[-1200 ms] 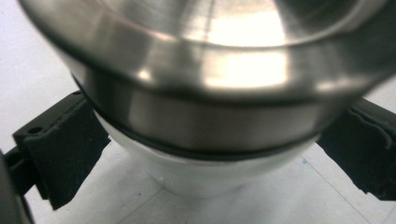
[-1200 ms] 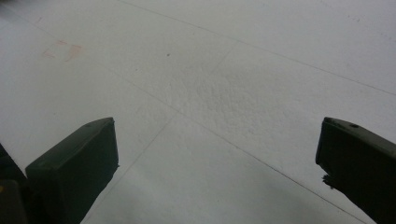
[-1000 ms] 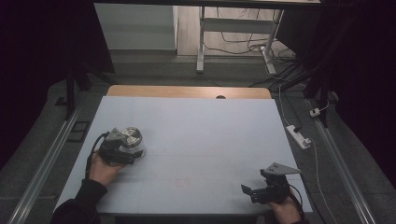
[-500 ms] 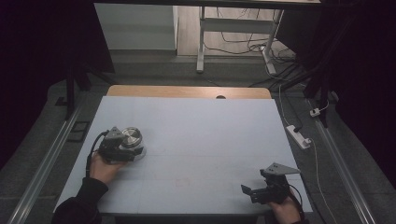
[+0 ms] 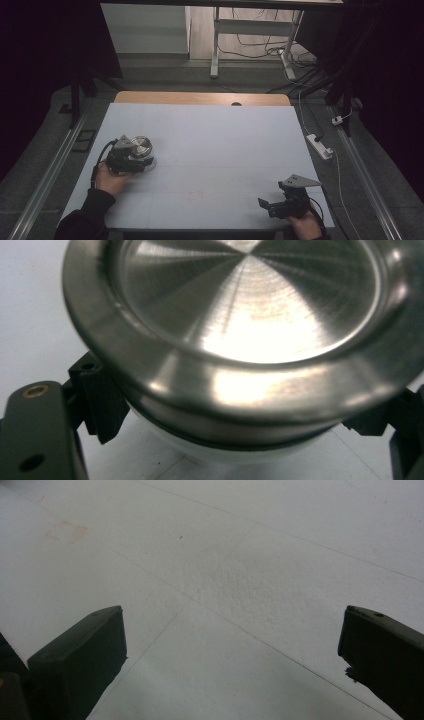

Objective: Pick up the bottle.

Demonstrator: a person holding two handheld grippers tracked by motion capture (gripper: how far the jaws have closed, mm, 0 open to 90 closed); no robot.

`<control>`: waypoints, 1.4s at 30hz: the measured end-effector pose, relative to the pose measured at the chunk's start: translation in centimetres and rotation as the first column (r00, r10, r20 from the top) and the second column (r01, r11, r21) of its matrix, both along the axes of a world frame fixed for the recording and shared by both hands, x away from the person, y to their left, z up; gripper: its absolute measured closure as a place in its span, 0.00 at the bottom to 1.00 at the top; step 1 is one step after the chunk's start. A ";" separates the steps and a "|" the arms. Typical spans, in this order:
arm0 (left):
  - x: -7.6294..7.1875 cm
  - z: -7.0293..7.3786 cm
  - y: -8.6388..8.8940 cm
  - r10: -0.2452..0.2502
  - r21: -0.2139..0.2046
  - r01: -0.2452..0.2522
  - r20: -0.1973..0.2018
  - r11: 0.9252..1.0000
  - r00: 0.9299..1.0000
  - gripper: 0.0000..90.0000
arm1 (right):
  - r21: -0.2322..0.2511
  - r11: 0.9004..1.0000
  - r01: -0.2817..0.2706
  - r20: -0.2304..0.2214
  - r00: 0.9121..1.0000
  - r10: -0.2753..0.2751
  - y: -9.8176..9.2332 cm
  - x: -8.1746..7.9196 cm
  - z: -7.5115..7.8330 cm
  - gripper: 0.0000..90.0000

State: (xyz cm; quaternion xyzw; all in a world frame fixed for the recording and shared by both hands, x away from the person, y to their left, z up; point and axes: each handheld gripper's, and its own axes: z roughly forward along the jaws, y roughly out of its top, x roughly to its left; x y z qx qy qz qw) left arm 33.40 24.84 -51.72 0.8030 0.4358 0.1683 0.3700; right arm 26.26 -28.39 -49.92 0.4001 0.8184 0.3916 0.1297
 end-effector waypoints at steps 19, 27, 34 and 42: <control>-0.5 2.4 -1.7 -0.078 -0.018 0.079 0.036 0.997 0.996 0.17 | 0.001 1.000 0.000 -0.004 1.000 0.000 0.1 0.0 0.0 0.00; -0.3 3.2 -3.5 -0.138 -0.018 0.138 0.029 0.990 0.990 0.17 | 0.002 1.000 -0.001 -0.005 1.000 0.001 0.0 0.0 0.0 0.00; -0.1 4.0 -5.3 -0.189 -0.021 0.190 0.037 0.982 0.981 0.17 | 0.002 1.000 0.000 -0.008 1.000 0.000 0.0 0.0 0.0 0.00; 0.1 4.8 -7.7 -0.246 -0.024 0.247 0.046 0.969 0.968 0.17 | 0.001 1.000 -0.001 -0.009 1.000 0.001 0.0 0.0 0.0 0.00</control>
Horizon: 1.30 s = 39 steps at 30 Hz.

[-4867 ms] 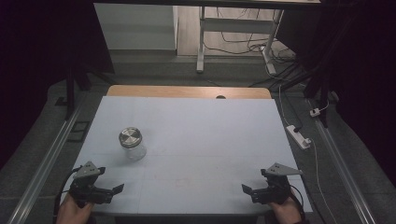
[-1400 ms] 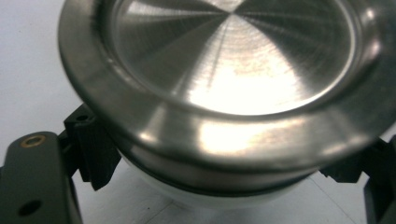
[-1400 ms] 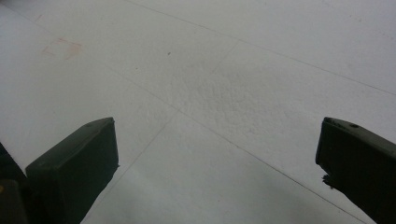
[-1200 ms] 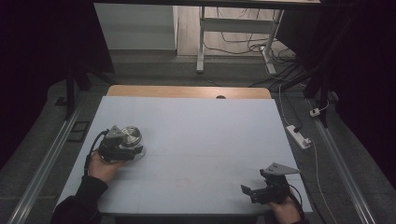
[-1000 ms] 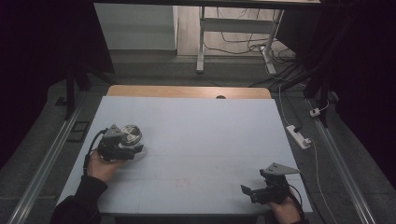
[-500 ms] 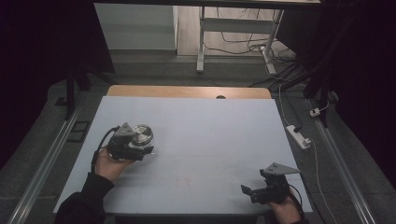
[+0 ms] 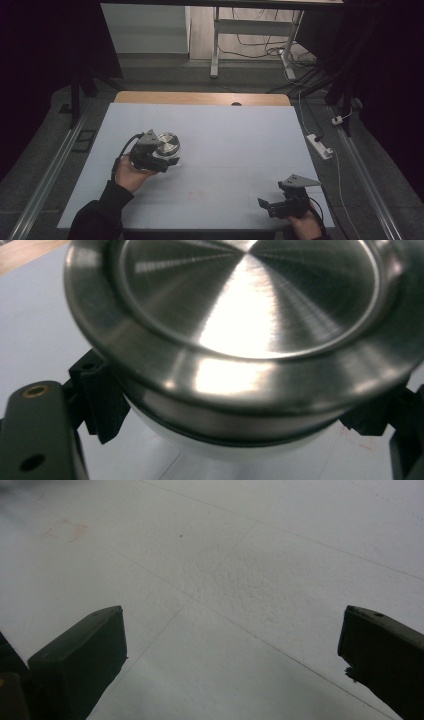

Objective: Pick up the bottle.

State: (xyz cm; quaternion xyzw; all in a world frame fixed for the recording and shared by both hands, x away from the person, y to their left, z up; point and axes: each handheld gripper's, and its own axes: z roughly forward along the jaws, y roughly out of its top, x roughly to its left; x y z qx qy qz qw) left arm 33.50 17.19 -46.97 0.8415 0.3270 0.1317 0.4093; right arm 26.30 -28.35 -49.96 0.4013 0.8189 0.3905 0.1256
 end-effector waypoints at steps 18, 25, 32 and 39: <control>0.1 0.6 -4.9 -0.115 0.010 0.115 0.001 0.993 0.993 0.17 | 0.002 1.000 -0.007 0.003 1.000 0.007 0.0 0.0 0.0 0.01; 0.1 0.6 -6.5 -0.153 0.018 0.153 -0.002 0.988 0.988 0.17 | 0.003 1.000 -0.010 0.000 1.000 0.010 0.0 0.0 0.0 0.01; -0.2 0.8 -7.7 -0.180 0.016 0.180 0.001 0.984 0.984 0.17 | 0.007 1.000 -0.009 0.000 1.000 0.009 -0.1 0.0 0.0 0.01; -0.6 0.9 -8.3 -0.200 0.016 0.200 0.002 0.980 0.980 0.17 | 0.008 1.000 -0.011 0.000 1.000 0.011 -0.1 0.0 0.0 0.01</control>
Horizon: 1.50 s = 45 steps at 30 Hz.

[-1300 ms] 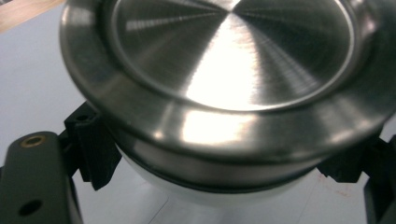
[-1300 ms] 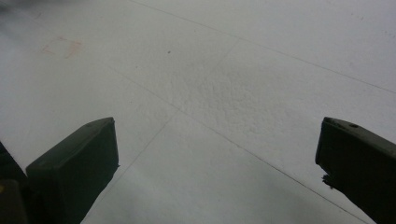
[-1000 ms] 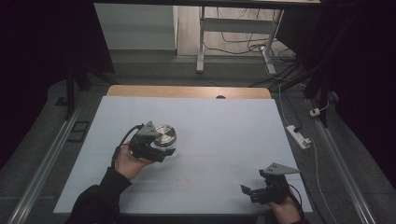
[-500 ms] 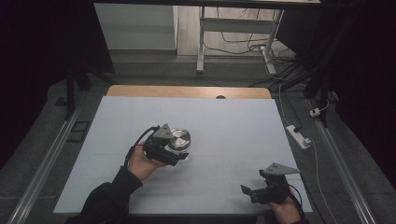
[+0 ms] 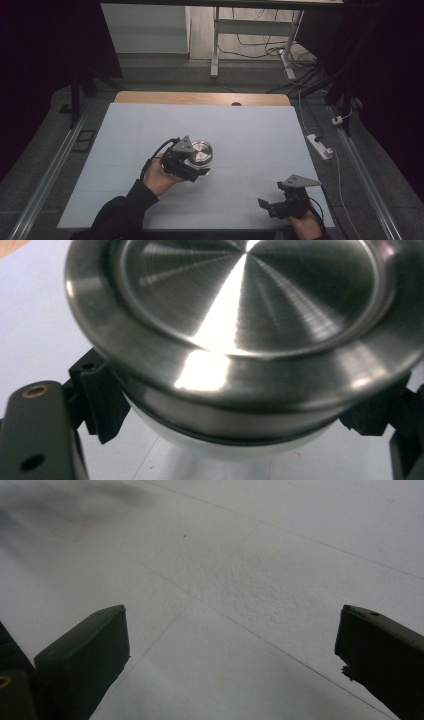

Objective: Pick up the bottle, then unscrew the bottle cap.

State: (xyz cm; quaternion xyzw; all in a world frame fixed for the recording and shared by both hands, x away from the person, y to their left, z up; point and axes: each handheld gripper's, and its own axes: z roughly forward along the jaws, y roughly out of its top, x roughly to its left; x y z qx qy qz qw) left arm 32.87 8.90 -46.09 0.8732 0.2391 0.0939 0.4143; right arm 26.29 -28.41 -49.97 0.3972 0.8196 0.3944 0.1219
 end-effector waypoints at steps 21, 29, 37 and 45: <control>-0.3 -0.4 -0.3 -0.008 0.010 0.008 -0.003 1.000 1.000 0.17 | 0.010 1.000 -0.017 0.047 0.999 0.016 0.4 -0.3 0.8 0.00; -0.4 -0.3 -0.4 -0.021 -0.003 0.021 -0.007 1.000 1.000 0.17 | 0.034 0.998 -0.057 0.072 0.996 0.054 1.7 -0.3 1.4 0.00; -0.3 -0.5 -0.4 -0.024 -0.007 0.024 -0.012 1.000 1.000 0.17 | 0.041 0.994 -0.098 0.083 0.992 0.094 2.8 0.0 1.8 0.00; -0.3 -0.6 -0.3 -0.023 -0.014 0.023 -0.015 1.000 1.000 0.17 | 0.050 0.987 -0.152 0.103 0.984 0.146 4.1 0.2 2.0 0.00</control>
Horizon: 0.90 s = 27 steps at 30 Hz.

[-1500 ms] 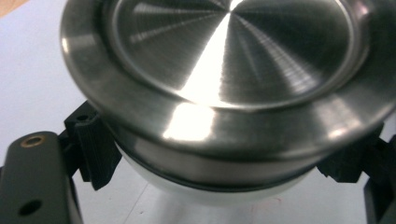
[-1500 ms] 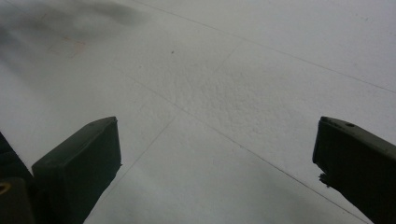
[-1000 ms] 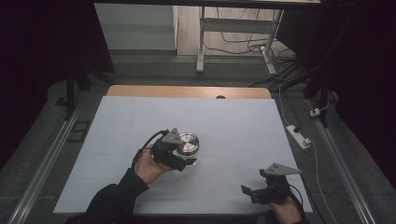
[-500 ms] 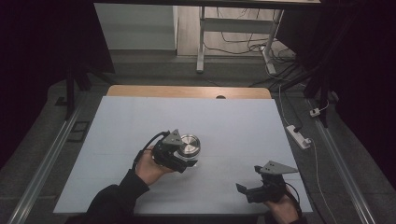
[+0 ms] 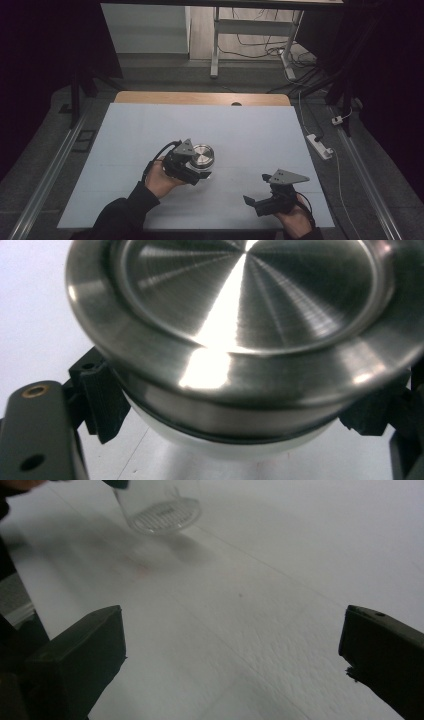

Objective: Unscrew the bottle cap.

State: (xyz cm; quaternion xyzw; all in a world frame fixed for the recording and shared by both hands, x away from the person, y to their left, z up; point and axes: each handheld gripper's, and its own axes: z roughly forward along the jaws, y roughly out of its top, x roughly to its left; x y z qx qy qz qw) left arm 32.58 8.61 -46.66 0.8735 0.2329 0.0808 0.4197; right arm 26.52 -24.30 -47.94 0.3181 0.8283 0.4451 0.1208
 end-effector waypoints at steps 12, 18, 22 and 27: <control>-0.1 0.0 0.0 0.000 0.002 0.000 0.009 1.000 1.000 0.17 | 0.021 0.998 -0.056 0.016 0.998 0.055 1.9 0.6 0.8 0.00; -0.2 0.0 -0.1 -0.003 -0.001 0.003 0.012 1.000 1.000 0.17 | -0.014 0.997 -0.074 0.022 0.997 0.075 3.2 0.8 1.5 0.00; -0.4 0.1 -0.2 -0.004 -0.002 0.004 0.015 1.000 1.000 0.17 | -0.038 0.996 -0.078 0.025 0.997 0.079 4.0 1.1 1.8 0.00; -0.5 0.2 -0.2 -0.017 0.008 0.017 0.022 1.000 1.000 0.17 | -0.035 0.997 -0.075 0.029 0.997 0.076 4.9 1.4 2.4 0.00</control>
